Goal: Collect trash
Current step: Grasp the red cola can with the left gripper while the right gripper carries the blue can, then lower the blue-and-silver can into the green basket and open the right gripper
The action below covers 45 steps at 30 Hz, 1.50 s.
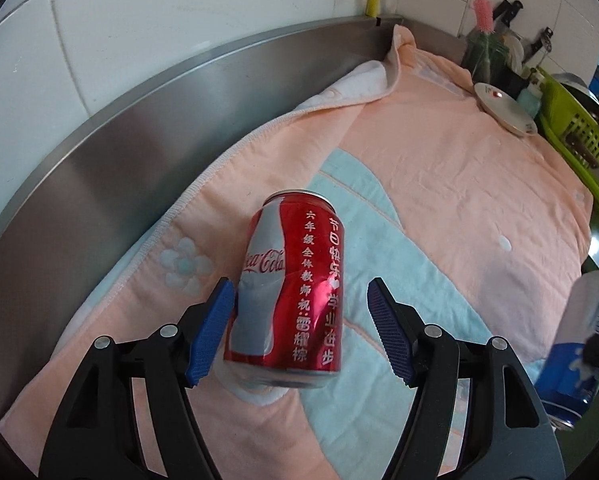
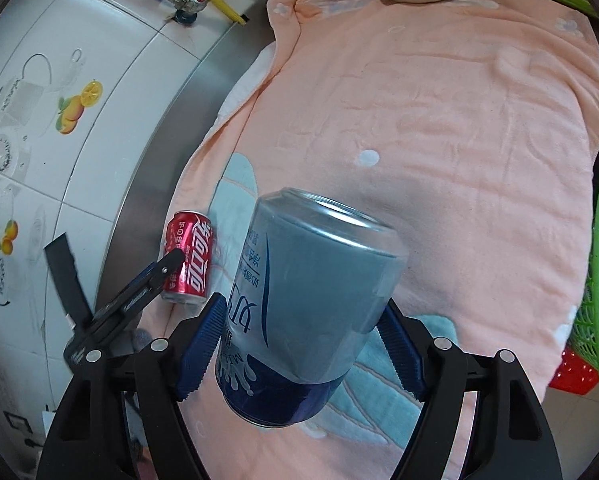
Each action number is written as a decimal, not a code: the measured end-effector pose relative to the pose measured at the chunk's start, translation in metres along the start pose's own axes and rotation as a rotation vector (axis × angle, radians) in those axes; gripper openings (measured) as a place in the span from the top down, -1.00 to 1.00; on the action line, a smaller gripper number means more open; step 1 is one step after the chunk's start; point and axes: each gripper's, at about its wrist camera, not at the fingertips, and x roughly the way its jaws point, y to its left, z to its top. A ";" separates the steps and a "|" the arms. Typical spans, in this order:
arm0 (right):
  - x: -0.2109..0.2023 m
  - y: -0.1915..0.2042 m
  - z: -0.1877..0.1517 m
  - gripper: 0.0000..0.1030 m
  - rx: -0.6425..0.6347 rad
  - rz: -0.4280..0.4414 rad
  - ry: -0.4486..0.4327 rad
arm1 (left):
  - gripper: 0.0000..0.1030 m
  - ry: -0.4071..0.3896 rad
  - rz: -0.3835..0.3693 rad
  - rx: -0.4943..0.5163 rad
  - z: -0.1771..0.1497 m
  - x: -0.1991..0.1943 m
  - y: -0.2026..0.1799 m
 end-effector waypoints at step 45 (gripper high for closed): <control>-0.170 -0.210 -0.029 -0.41 0.176 -0.425 -0.193 | -0.35 -0.012 0.059 0.136 -0.007 0.002 -0.016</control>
